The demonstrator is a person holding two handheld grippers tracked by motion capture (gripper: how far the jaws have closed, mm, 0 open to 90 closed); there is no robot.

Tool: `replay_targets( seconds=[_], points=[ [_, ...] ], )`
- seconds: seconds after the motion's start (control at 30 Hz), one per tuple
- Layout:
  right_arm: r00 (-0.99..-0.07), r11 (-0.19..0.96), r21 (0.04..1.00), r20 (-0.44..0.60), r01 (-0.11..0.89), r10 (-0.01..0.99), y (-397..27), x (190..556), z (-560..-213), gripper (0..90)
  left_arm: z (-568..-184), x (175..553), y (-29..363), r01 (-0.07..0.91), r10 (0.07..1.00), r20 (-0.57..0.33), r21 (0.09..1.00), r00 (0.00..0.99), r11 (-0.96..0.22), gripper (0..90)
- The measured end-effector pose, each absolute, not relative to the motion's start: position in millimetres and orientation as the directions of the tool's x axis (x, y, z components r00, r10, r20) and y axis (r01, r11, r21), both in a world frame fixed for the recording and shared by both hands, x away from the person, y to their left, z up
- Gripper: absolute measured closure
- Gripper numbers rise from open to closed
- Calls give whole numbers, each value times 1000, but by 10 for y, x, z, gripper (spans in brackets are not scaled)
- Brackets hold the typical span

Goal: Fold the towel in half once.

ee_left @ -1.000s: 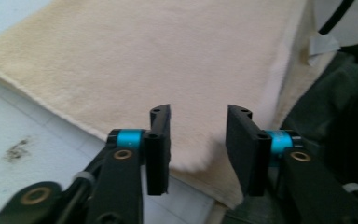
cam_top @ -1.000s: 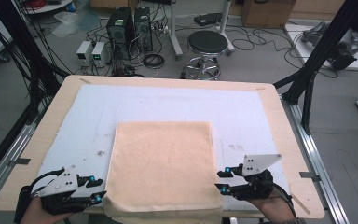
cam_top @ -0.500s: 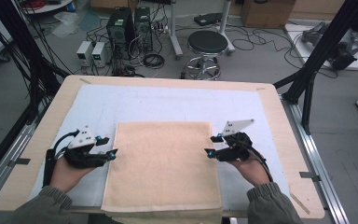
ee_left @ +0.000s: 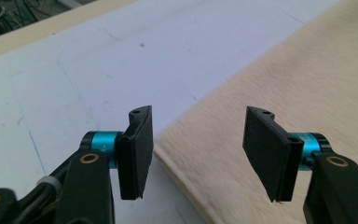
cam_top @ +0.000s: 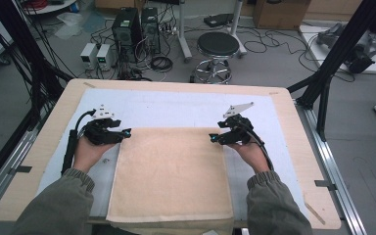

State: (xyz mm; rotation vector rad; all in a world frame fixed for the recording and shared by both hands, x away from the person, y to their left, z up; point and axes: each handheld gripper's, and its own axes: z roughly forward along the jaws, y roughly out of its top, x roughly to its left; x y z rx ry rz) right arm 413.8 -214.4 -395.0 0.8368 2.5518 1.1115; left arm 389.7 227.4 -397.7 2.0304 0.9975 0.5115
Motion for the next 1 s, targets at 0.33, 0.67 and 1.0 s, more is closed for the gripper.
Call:
replay_targets(
  seconds=[0.33, 0.67, 1.0],
  points=[
    [-799, 587, 663, 28, 465, 601, -2074, 4391, -4313, 326, -4381, 4175, 2285, 583, 799, -74, 723, 597, -369, 369],
    [-843, 630, 637, 59, 445, 535, -1989, 4529, -4196, 821, -4299, 4240, 2248, 531, 802, -17, 758, 597, -379, 815],
    [-768, 537, 742, -48, 401, 639, -1999, 4798, -3411, 825, -3237, 4617, 2138, 386, 836, 120, 846, 536, -369, 821]
  ],
)
